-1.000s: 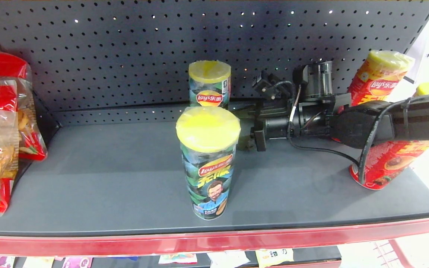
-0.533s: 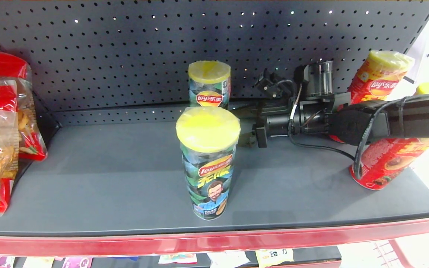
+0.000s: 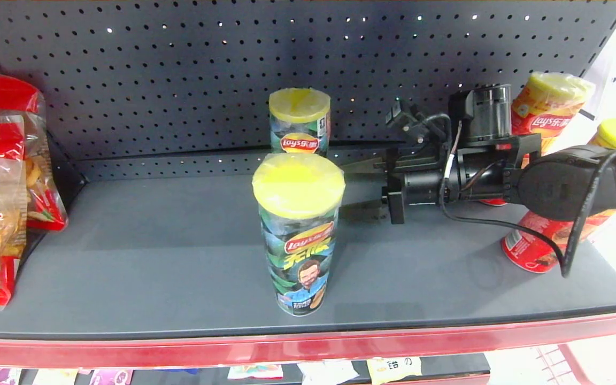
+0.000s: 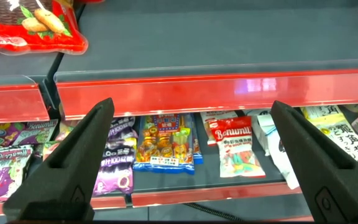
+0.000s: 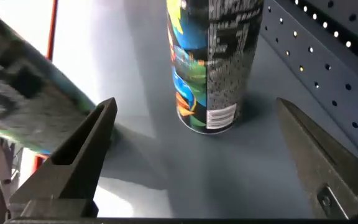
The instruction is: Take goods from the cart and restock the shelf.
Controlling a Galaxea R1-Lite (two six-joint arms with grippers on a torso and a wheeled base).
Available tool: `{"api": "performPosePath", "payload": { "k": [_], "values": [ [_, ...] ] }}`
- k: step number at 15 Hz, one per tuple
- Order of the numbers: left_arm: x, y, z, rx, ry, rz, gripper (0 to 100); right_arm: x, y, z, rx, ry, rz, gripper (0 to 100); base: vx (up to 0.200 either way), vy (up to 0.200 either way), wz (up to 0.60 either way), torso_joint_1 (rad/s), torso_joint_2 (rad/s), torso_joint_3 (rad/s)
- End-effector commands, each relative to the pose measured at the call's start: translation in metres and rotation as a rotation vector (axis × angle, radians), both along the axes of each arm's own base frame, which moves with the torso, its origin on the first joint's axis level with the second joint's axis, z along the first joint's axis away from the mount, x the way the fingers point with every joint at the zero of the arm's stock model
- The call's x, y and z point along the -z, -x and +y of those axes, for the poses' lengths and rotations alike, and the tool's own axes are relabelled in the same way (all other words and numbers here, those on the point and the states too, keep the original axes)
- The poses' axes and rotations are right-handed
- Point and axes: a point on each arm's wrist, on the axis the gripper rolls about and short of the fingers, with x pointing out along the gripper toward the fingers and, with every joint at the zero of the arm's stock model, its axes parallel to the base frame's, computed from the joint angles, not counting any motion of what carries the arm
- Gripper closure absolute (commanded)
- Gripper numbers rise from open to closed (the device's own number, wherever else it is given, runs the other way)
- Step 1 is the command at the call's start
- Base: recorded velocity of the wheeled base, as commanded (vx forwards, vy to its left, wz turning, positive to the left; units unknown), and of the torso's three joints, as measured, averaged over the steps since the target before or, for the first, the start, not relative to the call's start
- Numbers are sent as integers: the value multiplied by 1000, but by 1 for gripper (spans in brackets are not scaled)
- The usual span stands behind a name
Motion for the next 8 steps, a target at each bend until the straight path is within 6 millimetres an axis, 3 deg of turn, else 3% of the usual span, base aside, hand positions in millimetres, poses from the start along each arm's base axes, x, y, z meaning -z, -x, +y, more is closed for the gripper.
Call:
{"api": "performPosePath", "payload": {
  "k": [1, 8],
  "values": [
    [0, 0, 0, -1, 1, 1, 0, -6, 8, 3, -18, -8, -13, 0, 0, 0, 0, 0, 0, 0],
    [0, 0, 0, -1, 1, 3, 0, -9, 17, 8, -42, -10, -17, 0, 0, 0, 0, 0, 0, 0]
  ]
}}
